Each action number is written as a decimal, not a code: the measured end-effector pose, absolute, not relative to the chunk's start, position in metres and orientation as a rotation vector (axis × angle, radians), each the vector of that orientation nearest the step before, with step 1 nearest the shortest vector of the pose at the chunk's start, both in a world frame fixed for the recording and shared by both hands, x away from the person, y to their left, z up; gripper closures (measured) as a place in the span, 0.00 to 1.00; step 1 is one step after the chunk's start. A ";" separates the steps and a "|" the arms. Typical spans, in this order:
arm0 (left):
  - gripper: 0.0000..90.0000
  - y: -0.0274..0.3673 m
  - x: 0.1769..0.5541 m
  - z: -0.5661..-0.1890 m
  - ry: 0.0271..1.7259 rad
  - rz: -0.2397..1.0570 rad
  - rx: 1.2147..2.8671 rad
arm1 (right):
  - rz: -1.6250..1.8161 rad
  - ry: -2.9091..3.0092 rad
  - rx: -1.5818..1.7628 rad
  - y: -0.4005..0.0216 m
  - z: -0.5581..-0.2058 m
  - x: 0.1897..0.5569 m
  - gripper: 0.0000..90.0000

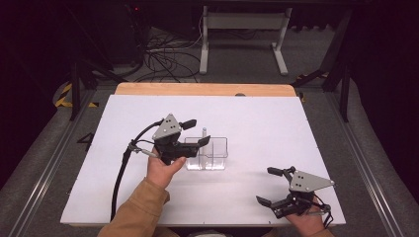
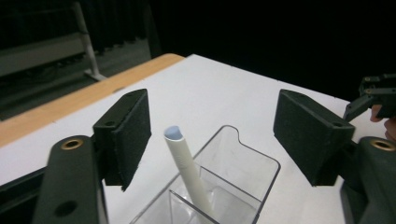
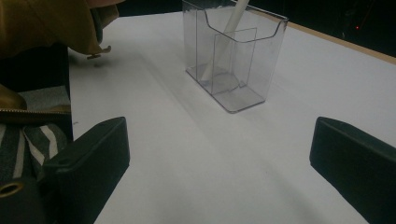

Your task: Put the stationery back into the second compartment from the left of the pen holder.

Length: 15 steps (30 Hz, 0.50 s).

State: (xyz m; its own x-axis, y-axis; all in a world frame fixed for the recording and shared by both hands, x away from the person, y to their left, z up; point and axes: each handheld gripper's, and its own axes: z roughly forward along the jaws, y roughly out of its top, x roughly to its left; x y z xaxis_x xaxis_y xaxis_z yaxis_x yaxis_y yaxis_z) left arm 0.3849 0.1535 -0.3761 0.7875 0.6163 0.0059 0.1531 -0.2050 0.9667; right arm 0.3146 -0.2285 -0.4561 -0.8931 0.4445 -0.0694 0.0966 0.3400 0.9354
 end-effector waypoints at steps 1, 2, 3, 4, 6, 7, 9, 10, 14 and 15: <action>0.29 0.156 0.383 -0.374 0.597 0.475 1.750 | 1.570 2.297 0.480 -0.228 -0.456 0.315 0.06; 0.29 0.157 0.382 -0.371 0.595 0.475 1.748 | 1.570 2.298 0.480 -0.228 -0.456 0.315 0.06; 0.28 0.159 0.381 -0.370 0.594 0.478 1.746 | 1.569 2.299 0.480 -0.228 -0.456 0.315 0.06; 0.27 0.160 0.379 -0.368 0.597 0.478 1.741 | 1.569 2.299 0.479 -0.227 -0.456 0.315 0.06; 0.27 0.161 0.378 -0.367 0.596 0.480 1.739 | 1.570 2.300 0.477 -0.227 -0.456 0.316 0.06; 0.27 0.162 0.377 -0.366 0.593 0.479 1.741 | 1.572 2.299 0.477 -0.227 -0.456 0.316 0.06; 0.26 0.162 0.376 -0.364 0.591 0.486 1.740 | 1.569 2.300 0.474 -0.227 -0.456 0.316 0.06; 0.26 0.162 0.375 -0.363 0.590 0.484 1.739 | 1.566 2.301 0.473 -0.227 -0.456 0.315 0.06; 0.24 0.164 0.372 -0.359 0.588 0.491 1.740 | 1.573 2.295 0.477 -0.227 -0.456 0.315 0.06; 0.23 0.165 0.371 -0.358 0.587 0.491 1.742 | 1.573 2.295 0.477 -0.227 -0.456 0.316 0.06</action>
